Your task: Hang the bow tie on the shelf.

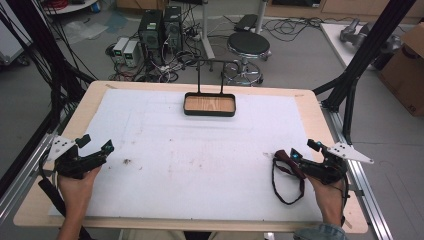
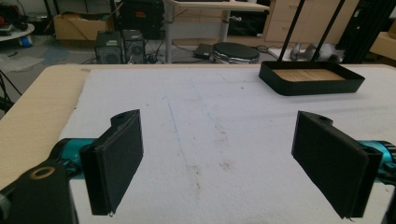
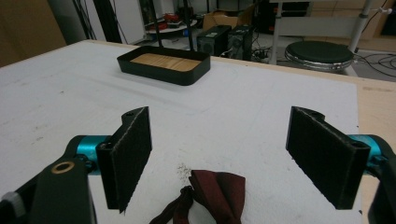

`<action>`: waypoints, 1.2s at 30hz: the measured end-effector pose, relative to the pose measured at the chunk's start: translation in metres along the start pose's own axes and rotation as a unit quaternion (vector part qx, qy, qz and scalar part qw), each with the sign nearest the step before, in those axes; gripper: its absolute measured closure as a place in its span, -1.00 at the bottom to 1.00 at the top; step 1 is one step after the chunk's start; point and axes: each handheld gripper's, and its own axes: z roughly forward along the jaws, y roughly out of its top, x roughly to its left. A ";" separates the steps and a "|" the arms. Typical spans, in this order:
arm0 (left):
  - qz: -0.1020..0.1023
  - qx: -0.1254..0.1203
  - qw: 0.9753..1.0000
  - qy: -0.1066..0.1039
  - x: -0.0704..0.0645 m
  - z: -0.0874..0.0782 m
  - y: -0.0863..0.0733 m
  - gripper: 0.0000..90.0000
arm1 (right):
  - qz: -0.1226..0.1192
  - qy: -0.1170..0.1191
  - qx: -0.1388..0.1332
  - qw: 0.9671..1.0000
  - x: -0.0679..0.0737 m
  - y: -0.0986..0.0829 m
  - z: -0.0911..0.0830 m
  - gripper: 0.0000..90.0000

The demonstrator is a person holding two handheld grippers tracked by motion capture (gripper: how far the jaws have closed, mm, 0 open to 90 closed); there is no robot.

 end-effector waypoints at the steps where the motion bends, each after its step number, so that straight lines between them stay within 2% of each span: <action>1: 0.000 0.000 1.000 0.000 0.000 0.000 0.000 -0.62 | 0.000 0.000 0.000 1.000 0.000 0.000 0.000 -0.52; 5: 0.001 -0.003 1.000 -0.006 -0.001 0.000 0.000 -0.61 | 0.001 0.000 -0.002 1.000 -0.001 0.000 -0.001 -0.52; 36: 0.002 -0.011 1.000 -0.005 -0.002 -0.002 0.000 -0.61 | -0.005 -0.006 0.008 1.000 -0.003 -0.001 -0.002 -0.52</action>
